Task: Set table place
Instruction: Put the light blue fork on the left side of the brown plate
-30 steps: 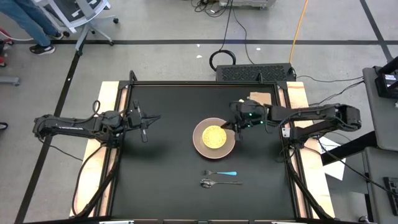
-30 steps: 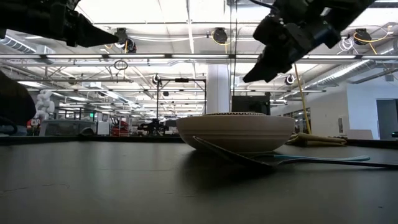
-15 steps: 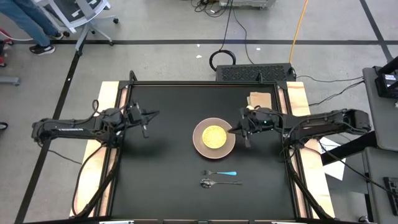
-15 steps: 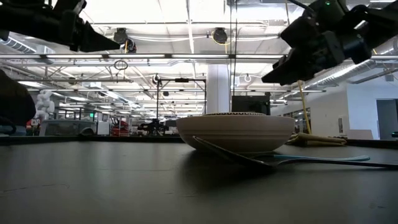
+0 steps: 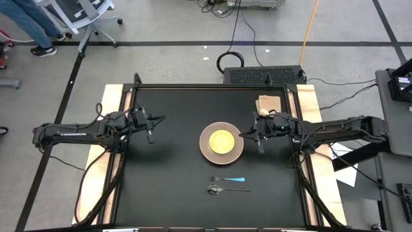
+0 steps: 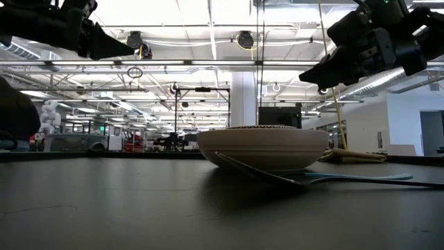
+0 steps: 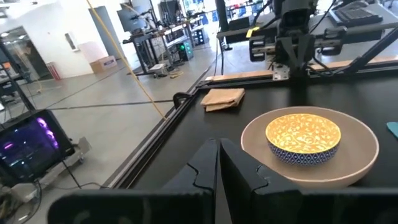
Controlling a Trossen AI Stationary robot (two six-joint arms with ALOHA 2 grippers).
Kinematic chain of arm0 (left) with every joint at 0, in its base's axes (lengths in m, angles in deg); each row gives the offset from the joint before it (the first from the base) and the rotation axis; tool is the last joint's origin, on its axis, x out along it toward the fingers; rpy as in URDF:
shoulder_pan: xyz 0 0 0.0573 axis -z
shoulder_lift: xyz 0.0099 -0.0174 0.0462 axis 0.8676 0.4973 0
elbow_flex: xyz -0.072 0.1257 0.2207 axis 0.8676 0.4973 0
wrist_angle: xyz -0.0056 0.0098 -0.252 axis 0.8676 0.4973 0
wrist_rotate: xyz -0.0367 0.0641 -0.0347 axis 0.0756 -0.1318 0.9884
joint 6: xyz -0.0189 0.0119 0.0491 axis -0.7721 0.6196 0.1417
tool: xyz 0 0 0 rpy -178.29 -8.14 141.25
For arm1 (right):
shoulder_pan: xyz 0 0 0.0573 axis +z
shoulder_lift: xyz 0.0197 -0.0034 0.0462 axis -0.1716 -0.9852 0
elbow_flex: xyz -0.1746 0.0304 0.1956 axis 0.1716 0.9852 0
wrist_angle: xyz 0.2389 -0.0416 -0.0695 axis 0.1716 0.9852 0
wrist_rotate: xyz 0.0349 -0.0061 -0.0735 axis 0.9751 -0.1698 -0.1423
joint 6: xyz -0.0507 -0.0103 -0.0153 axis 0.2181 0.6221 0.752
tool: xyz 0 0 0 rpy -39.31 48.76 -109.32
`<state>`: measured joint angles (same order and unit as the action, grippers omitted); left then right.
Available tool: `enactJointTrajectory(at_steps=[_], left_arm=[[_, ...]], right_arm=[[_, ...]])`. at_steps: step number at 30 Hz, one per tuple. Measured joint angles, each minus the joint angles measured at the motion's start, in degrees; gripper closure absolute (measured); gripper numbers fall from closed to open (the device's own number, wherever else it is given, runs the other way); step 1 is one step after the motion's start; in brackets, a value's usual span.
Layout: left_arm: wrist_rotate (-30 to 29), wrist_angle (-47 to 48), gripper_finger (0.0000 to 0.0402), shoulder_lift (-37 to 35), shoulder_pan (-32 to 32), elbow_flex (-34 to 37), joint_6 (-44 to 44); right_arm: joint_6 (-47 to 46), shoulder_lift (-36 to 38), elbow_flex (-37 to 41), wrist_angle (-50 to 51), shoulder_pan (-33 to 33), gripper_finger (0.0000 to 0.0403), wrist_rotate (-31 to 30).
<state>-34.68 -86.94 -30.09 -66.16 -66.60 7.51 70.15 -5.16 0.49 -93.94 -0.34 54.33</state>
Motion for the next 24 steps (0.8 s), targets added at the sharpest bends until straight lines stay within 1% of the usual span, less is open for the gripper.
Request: enactJointTrajectory(at_steps=[5, 13, 18, 24], left_arm=[[0.02, 0.02, 0.0376, 0.00, -0.02, 0.00, 0.03], [0.77, 0.14, 0.0376, 0.00, -0.02, 0.00, -0.44], [1.10, 0.09, 0.0376, 0.00, 0.00, 0.00, 1.30], [0.68, -0.02, 0.0376, 0.00, 0.00, 0.00, 4.22]], right_arm=[[-0.04, 1.31, 0.92, 0.00, -1.29, 0.0403, 0.01], [-2.43, 5.86, 2.55, 0.45, -2.62, 0.0403, 0.26], [-1.44, 8.55, 3.84, 0.00, -2.61, 0.0403, 7.71], [-0.20, 9.97, 4.52, 0.04, -2.62, 0.0403, 8.79]])
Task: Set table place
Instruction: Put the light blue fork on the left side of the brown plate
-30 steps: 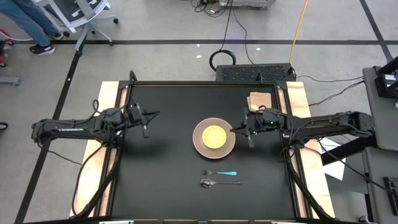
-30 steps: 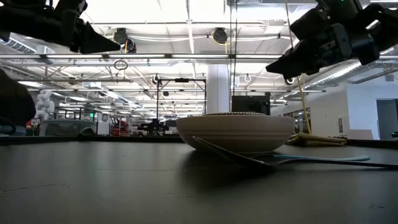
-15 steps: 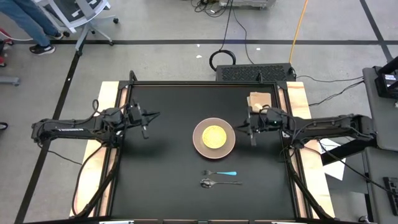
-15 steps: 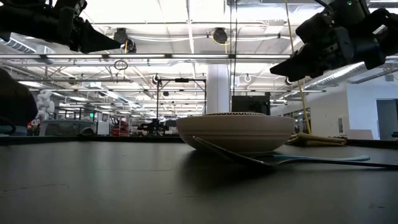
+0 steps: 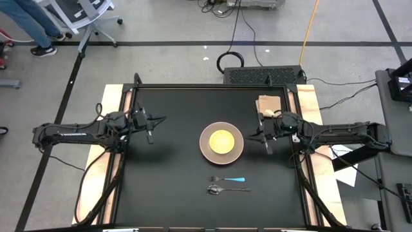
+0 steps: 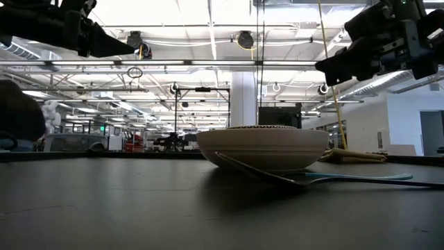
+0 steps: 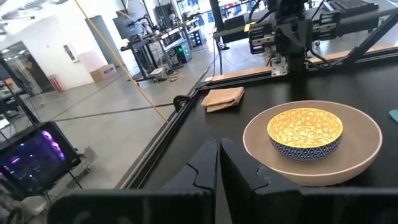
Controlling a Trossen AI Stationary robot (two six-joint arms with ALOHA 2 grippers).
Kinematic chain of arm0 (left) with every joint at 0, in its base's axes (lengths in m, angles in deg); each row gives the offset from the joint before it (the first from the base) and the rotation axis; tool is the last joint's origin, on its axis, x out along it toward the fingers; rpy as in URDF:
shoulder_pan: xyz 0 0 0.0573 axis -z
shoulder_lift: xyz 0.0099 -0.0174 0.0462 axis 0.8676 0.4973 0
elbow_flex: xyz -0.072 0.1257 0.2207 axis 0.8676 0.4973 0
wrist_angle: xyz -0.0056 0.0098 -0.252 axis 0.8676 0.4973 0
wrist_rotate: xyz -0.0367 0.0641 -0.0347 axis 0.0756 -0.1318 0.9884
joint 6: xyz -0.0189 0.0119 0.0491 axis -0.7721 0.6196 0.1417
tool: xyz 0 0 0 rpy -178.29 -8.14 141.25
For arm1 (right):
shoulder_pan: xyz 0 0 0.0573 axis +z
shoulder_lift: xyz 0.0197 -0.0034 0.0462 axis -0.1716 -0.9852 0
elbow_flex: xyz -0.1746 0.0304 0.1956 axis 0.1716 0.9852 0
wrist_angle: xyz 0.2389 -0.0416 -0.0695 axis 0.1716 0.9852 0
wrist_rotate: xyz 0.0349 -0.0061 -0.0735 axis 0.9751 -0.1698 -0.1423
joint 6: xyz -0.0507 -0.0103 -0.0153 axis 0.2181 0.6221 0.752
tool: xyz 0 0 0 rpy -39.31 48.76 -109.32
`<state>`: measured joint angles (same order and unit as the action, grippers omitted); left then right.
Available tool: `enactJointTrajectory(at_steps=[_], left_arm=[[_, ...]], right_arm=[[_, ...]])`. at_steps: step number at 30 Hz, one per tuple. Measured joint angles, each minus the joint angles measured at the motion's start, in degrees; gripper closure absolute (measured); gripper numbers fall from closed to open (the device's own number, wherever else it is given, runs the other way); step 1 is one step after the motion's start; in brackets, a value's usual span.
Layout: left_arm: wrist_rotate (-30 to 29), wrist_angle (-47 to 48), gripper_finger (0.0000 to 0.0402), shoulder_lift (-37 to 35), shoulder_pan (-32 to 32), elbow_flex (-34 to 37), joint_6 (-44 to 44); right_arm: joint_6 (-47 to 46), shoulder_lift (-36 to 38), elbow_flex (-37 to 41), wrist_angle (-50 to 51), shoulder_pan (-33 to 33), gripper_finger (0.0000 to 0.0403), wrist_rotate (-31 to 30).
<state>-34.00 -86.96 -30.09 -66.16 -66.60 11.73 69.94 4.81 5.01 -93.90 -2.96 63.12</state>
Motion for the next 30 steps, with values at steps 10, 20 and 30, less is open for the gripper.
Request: enactJointTrajectory(at_steps=[10, 20, 30], left_arm=[[2.73, -1.99, 0.0376, 0.37, 0.02, 0.00, -6.51], [6.60, -9.41, 0.0376, 7.33, 0.29, -0.83, -10.97], [8.60, -8.30, 0.0376, 22.77, 3.31, -8.98, -13.81]], right_arm=[[0.15, 0.12, 0.00, 0.00, 0.01, 0.0403, 0.05], [0.30, 0.12, 0.00, 0.00, 0.00, 0.0403, 0.05], [1.50, 0.12, 0.00, 0.00, 0.02, 0.0403, 0.05]])
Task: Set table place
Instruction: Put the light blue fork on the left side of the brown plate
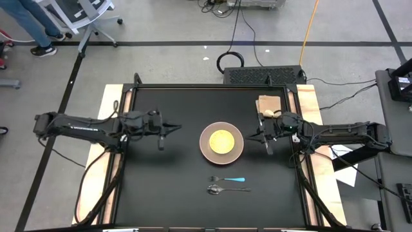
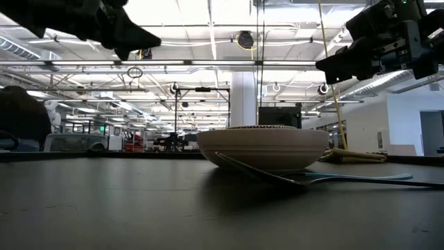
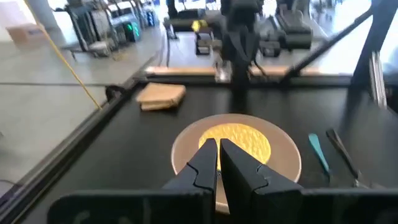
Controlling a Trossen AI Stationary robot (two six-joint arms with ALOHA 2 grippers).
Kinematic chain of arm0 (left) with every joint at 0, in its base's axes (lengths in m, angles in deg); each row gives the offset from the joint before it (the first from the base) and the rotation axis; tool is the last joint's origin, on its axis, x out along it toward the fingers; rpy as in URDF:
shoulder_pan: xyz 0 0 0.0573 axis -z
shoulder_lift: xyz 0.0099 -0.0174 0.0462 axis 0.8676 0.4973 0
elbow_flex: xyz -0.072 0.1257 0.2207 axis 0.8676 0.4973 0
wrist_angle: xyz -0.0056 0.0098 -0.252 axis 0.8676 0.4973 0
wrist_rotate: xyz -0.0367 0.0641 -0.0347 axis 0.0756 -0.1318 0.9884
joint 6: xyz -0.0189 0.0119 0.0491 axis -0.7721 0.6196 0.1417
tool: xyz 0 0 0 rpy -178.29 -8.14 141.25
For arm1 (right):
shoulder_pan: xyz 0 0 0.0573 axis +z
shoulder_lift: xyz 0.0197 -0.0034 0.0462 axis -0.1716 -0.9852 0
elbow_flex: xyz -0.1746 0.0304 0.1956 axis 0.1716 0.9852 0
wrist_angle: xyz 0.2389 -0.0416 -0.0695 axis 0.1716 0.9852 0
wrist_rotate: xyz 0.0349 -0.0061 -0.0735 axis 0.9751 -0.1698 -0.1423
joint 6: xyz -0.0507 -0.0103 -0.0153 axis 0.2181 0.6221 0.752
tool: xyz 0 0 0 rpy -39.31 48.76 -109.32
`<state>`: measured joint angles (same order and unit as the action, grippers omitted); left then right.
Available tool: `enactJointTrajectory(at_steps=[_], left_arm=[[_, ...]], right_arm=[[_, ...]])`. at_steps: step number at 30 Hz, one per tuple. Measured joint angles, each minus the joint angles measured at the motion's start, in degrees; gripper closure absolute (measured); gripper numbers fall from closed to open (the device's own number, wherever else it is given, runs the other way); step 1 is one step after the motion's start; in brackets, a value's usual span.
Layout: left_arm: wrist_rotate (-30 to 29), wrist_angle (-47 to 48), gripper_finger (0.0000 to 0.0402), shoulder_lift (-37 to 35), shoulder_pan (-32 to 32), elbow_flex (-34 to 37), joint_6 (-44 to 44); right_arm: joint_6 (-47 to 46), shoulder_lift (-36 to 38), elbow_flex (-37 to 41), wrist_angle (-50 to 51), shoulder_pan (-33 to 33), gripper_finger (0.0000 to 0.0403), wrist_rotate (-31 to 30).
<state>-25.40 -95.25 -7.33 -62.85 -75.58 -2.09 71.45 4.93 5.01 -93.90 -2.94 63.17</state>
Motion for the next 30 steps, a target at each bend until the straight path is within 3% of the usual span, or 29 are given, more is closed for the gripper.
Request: enactJointTrajectory(at_steps=[6, 8, 13, 19, 30], left_arm=[[11.08, -4.08, 0.0376, 7.07, 2.65, -4.96, 1.58], [11.88, -3.73, 0.0376, 8.54, 4.14, -6.04, 3.07], [7.56, -3.71, 0.0376, 9.45, 5.91, -6.41, 9.32], [0.84, -2.18, 0.0376, 8.56, 5.91, -6.41, 9.43], [0.64, -0.05, 0.0376, 7.92, 5.91, -6.39, 8.61]], right_arm=[[0.07, 0.00, 0.00, 0.00, 0.00, 0.0403, -0.02], [0.10, 0.00, 0.00, 0.00, 0.00, 0.0403, 0.00], [0.00, 0.00, 0.00, 0.00, 0.00, 0.0403, -0.02], [-0.03, -0.02, 0.00, 0.00, 0.18, 0.0403, -0.02], [-0.05, -0.04, 0.00, 0.00, 0.72, 0.0403, 0.00]])
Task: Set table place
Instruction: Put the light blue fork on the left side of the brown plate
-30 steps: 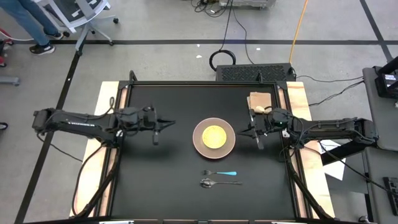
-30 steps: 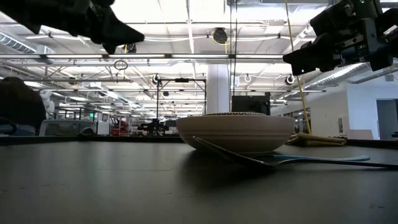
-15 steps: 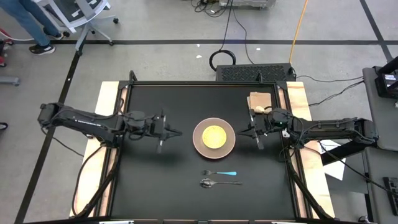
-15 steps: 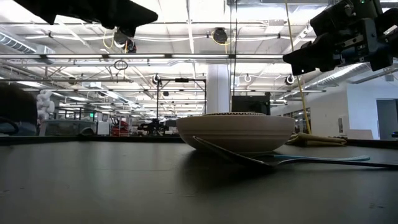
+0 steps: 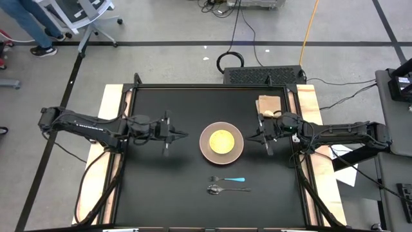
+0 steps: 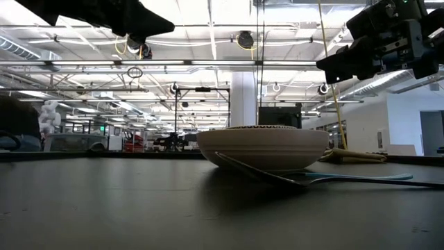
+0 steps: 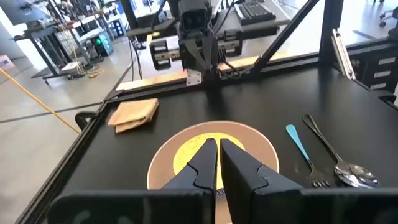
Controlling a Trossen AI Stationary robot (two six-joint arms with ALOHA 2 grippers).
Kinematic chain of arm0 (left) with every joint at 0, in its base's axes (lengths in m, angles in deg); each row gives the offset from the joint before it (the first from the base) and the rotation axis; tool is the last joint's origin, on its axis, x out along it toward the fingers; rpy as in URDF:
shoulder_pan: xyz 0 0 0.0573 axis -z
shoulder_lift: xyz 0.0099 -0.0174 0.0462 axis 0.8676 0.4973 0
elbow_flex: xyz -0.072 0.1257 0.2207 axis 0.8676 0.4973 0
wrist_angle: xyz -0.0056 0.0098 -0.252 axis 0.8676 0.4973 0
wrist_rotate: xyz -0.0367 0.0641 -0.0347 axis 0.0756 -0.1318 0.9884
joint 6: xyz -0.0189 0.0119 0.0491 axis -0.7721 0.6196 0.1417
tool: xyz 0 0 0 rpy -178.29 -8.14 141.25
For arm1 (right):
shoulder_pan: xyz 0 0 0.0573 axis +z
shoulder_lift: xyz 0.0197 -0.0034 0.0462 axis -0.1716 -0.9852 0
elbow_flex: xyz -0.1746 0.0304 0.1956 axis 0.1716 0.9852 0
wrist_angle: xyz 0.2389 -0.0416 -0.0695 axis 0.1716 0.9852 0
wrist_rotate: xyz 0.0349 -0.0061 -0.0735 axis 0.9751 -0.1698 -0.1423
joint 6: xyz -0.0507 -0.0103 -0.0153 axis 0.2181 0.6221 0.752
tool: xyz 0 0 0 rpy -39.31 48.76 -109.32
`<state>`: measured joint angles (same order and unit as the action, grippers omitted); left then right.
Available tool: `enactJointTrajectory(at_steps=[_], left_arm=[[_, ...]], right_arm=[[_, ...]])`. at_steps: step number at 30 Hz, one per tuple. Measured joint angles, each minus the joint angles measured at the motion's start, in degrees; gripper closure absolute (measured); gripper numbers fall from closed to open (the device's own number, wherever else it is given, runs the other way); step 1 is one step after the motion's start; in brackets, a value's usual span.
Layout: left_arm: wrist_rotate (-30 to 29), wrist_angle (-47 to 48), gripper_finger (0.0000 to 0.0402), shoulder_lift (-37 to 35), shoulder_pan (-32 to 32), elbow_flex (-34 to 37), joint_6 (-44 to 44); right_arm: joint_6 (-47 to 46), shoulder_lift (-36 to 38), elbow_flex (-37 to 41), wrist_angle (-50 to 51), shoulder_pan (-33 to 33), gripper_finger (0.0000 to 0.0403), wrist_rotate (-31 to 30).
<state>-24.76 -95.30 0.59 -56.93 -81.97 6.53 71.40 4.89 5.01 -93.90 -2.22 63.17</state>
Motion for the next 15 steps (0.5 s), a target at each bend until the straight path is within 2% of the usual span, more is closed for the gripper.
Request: enactJointTrajectory(at_steps=[10, 15], left_arm=[[-0.01, 0.38, 0.0376, -0.02, 0.00, 0.00, 0.89], [-1.15, -0.51, 0.0376, 0.13, 0.00, 0.00, -2.04]], right_arm=[[-0.01, 0.00, 0.00, -1.63, 0.00, 0.0403, 0.00], [-0.03, 0.00, 0.00, -2.39, 0.00, 0.0403, 0.00]])
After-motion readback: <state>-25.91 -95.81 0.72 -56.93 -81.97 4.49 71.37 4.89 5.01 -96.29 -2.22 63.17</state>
